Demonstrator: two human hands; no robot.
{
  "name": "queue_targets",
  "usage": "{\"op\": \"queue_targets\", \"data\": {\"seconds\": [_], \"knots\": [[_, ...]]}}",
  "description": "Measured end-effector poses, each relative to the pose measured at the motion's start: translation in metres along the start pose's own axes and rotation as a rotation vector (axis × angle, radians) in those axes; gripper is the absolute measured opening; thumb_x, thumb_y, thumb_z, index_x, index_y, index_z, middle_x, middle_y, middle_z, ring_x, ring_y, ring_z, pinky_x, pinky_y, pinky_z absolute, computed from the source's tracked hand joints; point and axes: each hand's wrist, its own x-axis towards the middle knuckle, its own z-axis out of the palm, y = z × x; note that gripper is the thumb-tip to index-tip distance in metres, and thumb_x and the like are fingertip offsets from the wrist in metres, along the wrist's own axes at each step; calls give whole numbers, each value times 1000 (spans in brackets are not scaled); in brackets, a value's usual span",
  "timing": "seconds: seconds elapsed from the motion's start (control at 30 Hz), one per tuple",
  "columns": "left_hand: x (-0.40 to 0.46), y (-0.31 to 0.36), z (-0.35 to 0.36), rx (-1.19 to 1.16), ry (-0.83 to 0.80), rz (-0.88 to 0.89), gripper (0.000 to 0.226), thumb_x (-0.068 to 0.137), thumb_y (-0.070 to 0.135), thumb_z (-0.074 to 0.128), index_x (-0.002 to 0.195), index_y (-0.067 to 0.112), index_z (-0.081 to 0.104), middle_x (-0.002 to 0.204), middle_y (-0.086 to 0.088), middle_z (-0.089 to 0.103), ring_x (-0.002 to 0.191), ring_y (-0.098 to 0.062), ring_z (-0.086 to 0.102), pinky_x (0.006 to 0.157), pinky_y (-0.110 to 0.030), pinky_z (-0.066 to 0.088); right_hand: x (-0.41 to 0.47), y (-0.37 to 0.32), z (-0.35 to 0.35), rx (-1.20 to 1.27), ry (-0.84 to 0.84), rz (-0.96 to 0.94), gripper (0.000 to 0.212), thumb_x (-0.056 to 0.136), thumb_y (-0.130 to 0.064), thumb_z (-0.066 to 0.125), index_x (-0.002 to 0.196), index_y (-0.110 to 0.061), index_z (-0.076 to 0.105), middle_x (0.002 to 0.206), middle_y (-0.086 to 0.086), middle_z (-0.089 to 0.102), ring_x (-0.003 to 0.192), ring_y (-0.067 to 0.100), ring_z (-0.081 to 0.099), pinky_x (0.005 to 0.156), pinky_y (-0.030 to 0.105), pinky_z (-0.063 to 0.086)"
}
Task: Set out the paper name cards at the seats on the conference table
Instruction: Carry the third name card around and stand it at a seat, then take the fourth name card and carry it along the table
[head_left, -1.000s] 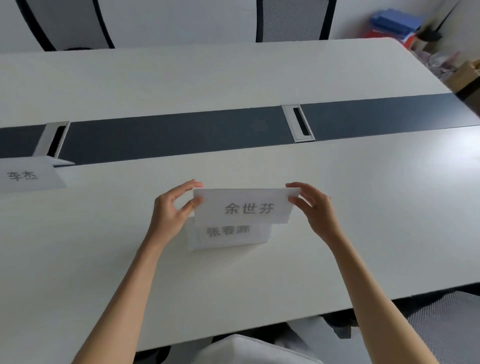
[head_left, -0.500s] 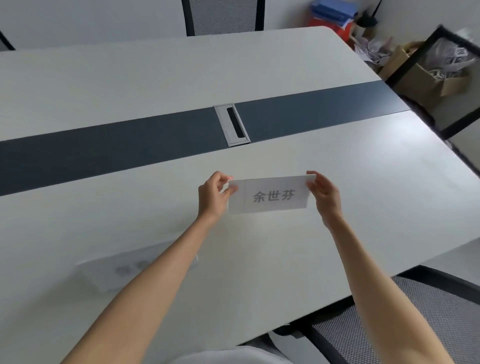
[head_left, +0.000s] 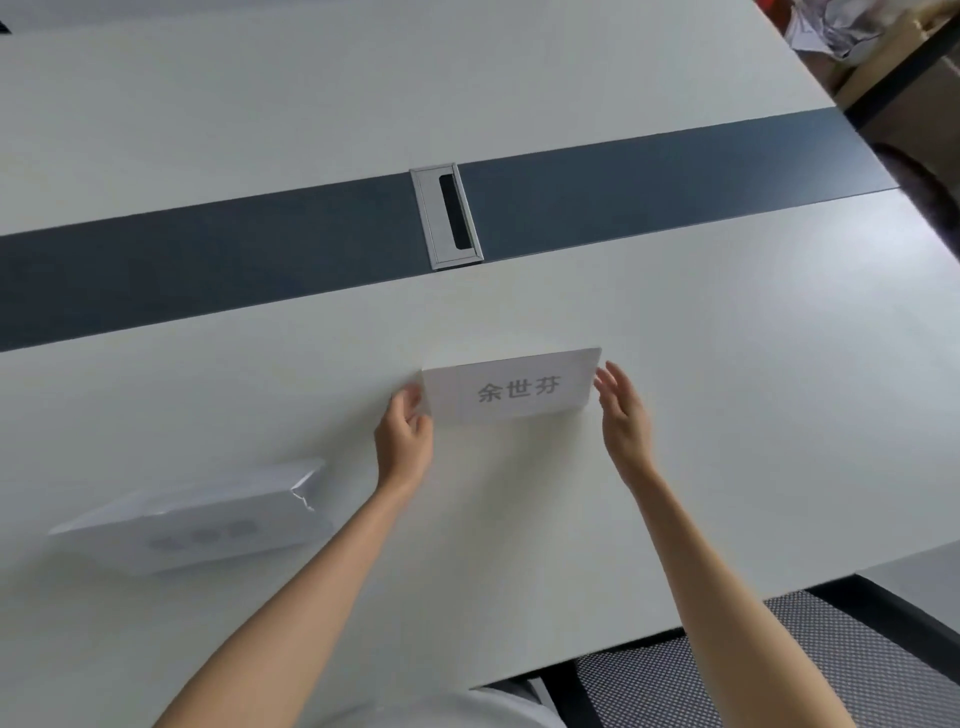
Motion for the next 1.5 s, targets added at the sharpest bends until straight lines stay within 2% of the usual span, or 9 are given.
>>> {"op": "queue_targets", "data": {"seconds": [0.13,0.27,0.43,0.73,0.9,1.1,1.2,1.33,1.5], "knots": [[-19,-17,5,7,-130,-85,55,79,-16,30,130,-1,44,137,-15,49,129,-25,46,90,-6,28,-14,24,5,-60,-58,47,46,92,-5,36,136,-17,42,140,2,50,129,16,45,108,29,34],[-6,-8,12,-97,-204,-146,65,76,-21,27,137,0,32,144,-15,38,136,-23,35,105,-20,26,2,15,11,-10,-74,30,49,89,-4,37,133,-24,46,132,-8,53,120,6,47,98,22,35],[31,12,18,-51,-187,-152,70,69,0,39,138,13,35,135,6,43,127,-11,41,89,-18,37,52,-4,20,-70,-156,-15,54,83,-3,36,131,-23,48,136,-3,54,125,12,48,107,31,37],[89,46,32,-85,-192,-207,74,66,11,41,138,23,34,143,2,46,133,-17,40,94,-24,33,125,-41,41,-126,-228,-37,67,67,-10,27,127,-29,48,124,5,60,114,23,54,95,38,45],[100,51,36,-144,-176,-147,66,77,-5,38,137,24,35,140,10,43,137,-17,33,96,-25,29,133,-44,44,-137,-257,-29,64,79,0,27,136,-27,40,140,5,48,132,18,40,108,36,35],[102,55,29,-130,-202,-127,63,79,-6,36,135,22,37,142,5,42,137,-19,34,94,-25,29,135,-48,45,-121,-273,-25,63,83,6,27,139,-20,35,143,2,43,134,14,36,105,28,30],[93,59,22,-125,-175,-158,50,84,-5,36,127,19,42,136,-1,45,133,-22,39,94,-25,31,125,-47,44,-131,-257,1,64,78,0,30,139,-19,36,145,2,43,135,16,37,112,36,31],[74,62,-2,-61,-170,-182,44,89,10,41,133,10,42,134,-9,54,125,-23,49,105,-33,38,80,-47,52,-60,-215,34,53,84,3,34,134,-12,41,141,6,47,129,18,45,109,37,36],[24,76,-67,-76,-200,13,29,92,15,39,113,12,58,107,-7,67,100,-17,63,90,-31,46,-13,-46,87,-2,-387,-30,41,84,8,36,117,-9,54,110,8,63,103,24,61,98,40,46]]}}
